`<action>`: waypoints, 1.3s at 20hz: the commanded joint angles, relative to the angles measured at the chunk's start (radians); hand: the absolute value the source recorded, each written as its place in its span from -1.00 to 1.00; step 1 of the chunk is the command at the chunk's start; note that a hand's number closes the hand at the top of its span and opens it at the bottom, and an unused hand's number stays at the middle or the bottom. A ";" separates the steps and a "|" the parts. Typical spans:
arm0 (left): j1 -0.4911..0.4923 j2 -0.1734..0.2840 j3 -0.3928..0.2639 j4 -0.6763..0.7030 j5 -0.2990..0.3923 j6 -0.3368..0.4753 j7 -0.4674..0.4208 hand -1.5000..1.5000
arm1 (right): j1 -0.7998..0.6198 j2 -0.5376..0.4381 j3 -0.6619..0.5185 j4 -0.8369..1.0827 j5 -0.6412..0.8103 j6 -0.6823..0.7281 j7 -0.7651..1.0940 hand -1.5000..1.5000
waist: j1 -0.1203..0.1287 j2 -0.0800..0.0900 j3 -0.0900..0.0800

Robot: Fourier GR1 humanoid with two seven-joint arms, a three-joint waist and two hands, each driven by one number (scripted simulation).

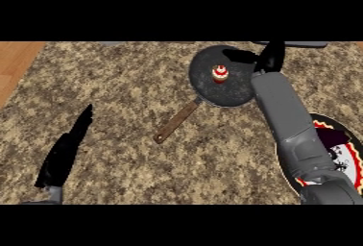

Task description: Pick the cupcake from the plate and place it in the pan

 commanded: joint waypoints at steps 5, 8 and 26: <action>0.096 -0.024 -0.009 -0.017 -0.032 0.039 -0.034 0.00 | 0.086 -0.074 -0.143 -0.041 -0.136 -0.083 -0.197 -1.00 | -0.039 -0.020 0.000; 0.096 -0.003 0.034 -0.011 0.007 0.012 -0.034 0.00 | 0.178 -0.092 -0.153 -0.080 -0.175 -0.027 -0.308 -1.00 | -0.066 -0.030 -0.001; 0.075 -0.006 0.082 -0.037 0.002 -0.019 0.020 0.00 | 0.817 -0.203 -0.011 -0.784 -0.278 0.346 -0.160 -1.00 | -0.104 -0.043 -0.003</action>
